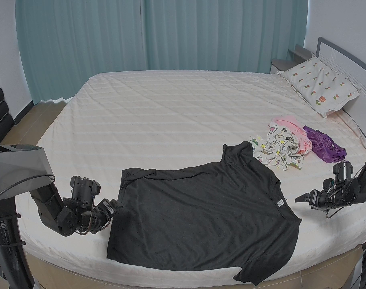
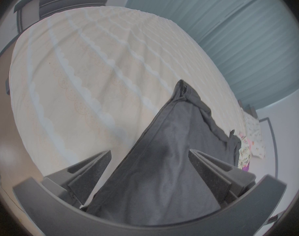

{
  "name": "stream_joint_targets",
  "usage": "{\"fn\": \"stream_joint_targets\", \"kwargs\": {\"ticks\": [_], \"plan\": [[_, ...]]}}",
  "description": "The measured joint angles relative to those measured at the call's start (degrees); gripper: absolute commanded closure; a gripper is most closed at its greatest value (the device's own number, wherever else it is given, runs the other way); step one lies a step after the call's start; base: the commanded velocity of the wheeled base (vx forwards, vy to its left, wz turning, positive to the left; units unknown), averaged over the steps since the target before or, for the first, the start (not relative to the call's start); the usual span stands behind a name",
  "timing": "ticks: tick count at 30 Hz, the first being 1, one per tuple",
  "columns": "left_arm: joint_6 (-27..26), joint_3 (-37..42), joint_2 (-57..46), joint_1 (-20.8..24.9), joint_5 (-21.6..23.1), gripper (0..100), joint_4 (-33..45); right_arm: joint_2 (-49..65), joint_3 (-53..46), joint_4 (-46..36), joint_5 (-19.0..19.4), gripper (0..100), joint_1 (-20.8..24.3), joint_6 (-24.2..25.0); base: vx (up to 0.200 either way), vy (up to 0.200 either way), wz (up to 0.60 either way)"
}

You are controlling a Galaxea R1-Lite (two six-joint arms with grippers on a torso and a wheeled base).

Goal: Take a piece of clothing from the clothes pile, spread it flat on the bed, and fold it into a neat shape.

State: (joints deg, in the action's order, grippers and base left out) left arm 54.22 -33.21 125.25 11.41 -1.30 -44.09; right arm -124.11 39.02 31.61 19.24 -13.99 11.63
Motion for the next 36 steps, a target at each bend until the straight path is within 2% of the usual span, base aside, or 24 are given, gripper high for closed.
{"fn": "stream_joint_targets", "kwargs": {"ticks": [3, 10, 13, 16, 19, 26, 36], "plan": [[-2.5, 1.8, 0.0, 0.6, 0.0, 0, -0.1, 0.4, -0.4, 2.2, 0.0, 0, 0.3, 4.2, 0.000, 0.000, 0.00], [-6.5, 6.2, -1.0, 2.2, 2.3, 0, -0.4, 2.1, -3.9, 3.8, 0.4, 0, 2.3, 8.0, 0.000, 0.000, 0.00], [-7.1, 7.2, -1.6, 2.4, 2.5, 0, -0.4, 2.8, -4.5, 4.0, 0.3, 0, 3.0, 12.6, 0.000, 0.000, 0.00], [-10.3, 9.1, -2.2, 2.9, 2.5, 0, -0.3, 3.5, -5.9, 5.8, 0.4, 0, 3.9, 16.7, 0.000, 0.000, 0.00], [-13.1, 11.0, -2.5, 3.4, 2.5, 0, -0.3, 3.9, -7.9, 10.0, 0.4, 0, 4.6, 17.9, 0.000, 0.000, 0.00], [-14.7, 13.2, -2.3, 6.3, 0.4, 0, -0.4, 3.4, -14.4, 20.8, 0.4, 0, 5.4, 19.9, 0.000, 0.000, 0.00], [-14.8, 13.1, 1.0, 10.1, -5.9, 0, -0.5, 1.6, -17.9, 23.9, 0.6, 0, 6.3, 20.8, 0.000, 0.000, 0.00]]}}
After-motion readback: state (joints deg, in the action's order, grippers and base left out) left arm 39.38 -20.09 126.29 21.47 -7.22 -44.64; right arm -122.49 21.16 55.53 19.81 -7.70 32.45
